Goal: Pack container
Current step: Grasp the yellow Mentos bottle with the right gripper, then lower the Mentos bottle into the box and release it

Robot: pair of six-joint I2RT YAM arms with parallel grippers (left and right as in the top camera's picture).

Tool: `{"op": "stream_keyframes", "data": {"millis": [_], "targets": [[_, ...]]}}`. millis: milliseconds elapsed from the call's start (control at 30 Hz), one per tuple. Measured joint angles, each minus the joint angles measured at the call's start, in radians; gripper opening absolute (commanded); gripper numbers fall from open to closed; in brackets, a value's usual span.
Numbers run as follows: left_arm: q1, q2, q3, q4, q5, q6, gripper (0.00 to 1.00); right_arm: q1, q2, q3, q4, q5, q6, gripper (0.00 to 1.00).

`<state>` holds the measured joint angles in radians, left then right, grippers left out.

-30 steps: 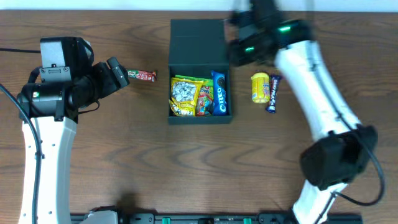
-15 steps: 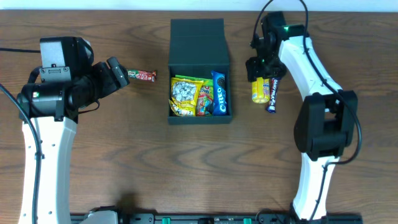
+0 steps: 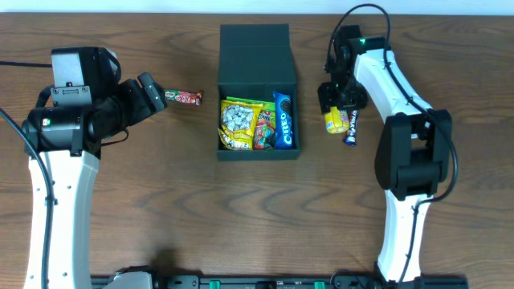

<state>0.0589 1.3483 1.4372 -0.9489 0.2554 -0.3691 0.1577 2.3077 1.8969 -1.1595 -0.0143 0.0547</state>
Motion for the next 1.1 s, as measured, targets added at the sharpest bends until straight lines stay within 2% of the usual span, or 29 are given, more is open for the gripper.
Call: {"op": "stream_keyframes", "data": {"millis": [133, 233, 500, 533, 700, 933, 1100], "targets": [[0.0, 0.0, 0.0, 0.007, 0.0, 0.0, 0.95, 0.01, 0.014, -0.006, 0.0, 0.005, 0.005, 0.61], [0.0, 0.0, 0.0, 0.008, 0.0, 0.0, 0.95, 0.01, 0.015, -0.006, 0.002, 0.006, 0.011, 0.48], [0.0, 0.0, 0.0, 0.011, 0.0, 0.0, 0.95, 0.01, 0.016, 0.005, -0.019, -0.014, 0.013, 0.32], [0.0, 0.0, 0.0, 0.01, 0.0, 0.0, 0.95, 0.01, 0.021, 0.015, -0.035, -0.021, 0.013, 0.28], [0.0, 0.0, 0.0, 0.012, -0.006, 0.003, 0.95, 0.011, 0.05, 0.151, -0.161, -0.06, 0.021, 0.17], [0.0, 0.029, 0.0, 0.011, -0.027, 0.004, 0.95, 0.066, 0.033, 0.436, -0.318, -0.1, 0.08, 0.15], [0.0, 0.068, -0.001, 0.012, -0.027, 0.004, 0.95, 0.148, -0.006, 0.477, -0.367, -0.131, 0.135, 0.14]]}}
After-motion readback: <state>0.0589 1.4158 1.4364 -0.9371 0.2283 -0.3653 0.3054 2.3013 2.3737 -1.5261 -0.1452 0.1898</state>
